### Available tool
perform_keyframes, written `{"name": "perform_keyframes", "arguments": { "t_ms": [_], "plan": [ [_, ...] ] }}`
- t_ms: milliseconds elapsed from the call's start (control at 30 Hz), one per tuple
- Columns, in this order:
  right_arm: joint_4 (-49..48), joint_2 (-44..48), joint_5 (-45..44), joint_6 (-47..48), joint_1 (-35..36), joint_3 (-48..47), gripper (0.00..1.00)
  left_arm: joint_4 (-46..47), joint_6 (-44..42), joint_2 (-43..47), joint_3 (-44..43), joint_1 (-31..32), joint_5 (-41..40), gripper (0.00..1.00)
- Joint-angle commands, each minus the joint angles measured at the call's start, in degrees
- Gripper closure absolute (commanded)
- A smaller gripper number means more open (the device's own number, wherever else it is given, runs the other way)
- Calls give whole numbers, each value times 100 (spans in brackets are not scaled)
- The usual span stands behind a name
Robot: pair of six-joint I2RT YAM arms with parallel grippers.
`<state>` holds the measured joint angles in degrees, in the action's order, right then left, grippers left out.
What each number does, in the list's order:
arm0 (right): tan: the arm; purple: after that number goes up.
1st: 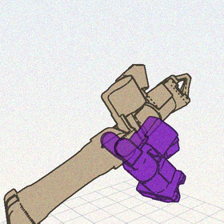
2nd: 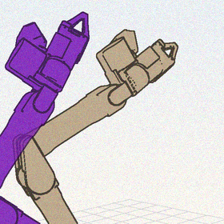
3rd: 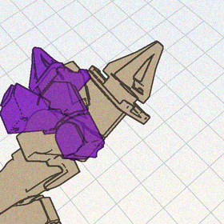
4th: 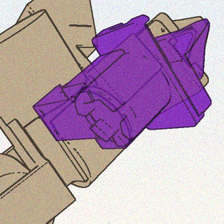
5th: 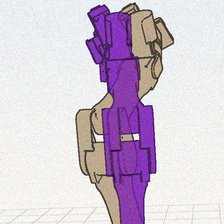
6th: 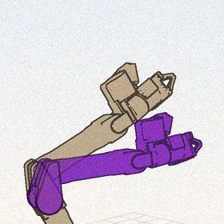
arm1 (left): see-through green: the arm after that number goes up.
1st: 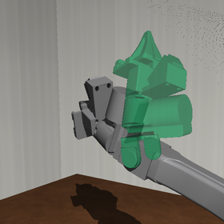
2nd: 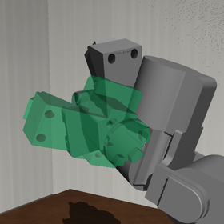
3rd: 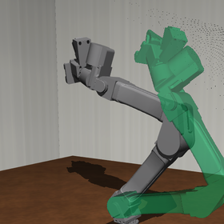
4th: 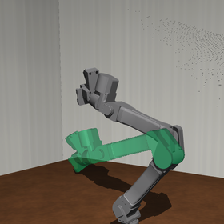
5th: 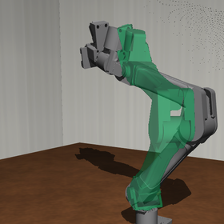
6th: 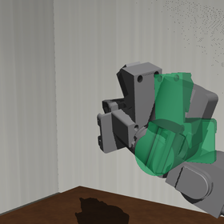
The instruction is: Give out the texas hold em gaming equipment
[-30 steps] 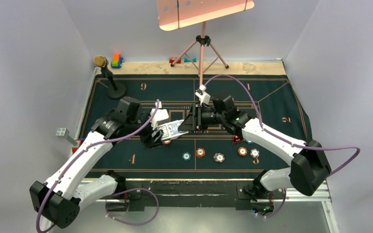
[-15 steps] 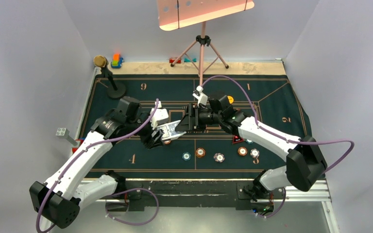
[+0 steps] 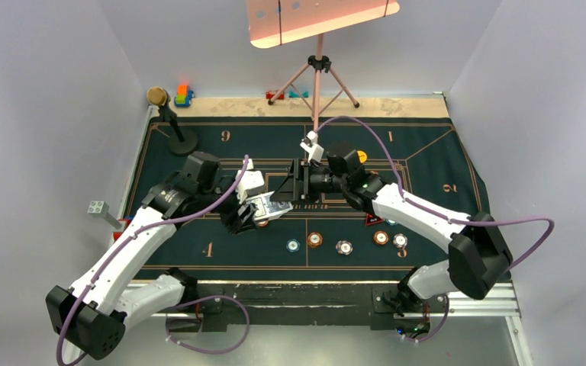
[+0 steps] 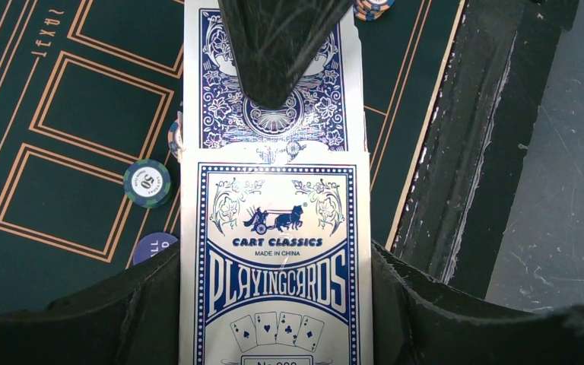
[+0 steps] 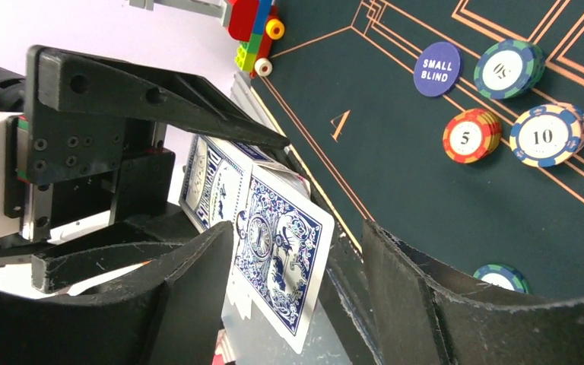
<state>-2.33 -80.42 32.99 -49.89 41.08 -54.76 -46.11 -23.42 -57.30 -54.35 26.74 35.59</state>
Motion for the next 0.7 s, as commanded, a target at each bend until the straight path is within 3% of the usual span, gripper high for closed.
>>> {"name": "perform_keyframes", "arguments": {
  "t_ms": [0, 300, 667],
  "plan": [
    [-138, -112, 92, -35, 122, -246, 35, 203, 66, 153, -270, -29, 202, 100],
    [669, 206, -218, 390, 109, -222, 40, 123, 74, 193, -362, -29, 217, 100],
    [749, 422, -339, 427, 64, -157, 51, -18, 162, 252, -542, -29, 342, 100]
  ]
}}
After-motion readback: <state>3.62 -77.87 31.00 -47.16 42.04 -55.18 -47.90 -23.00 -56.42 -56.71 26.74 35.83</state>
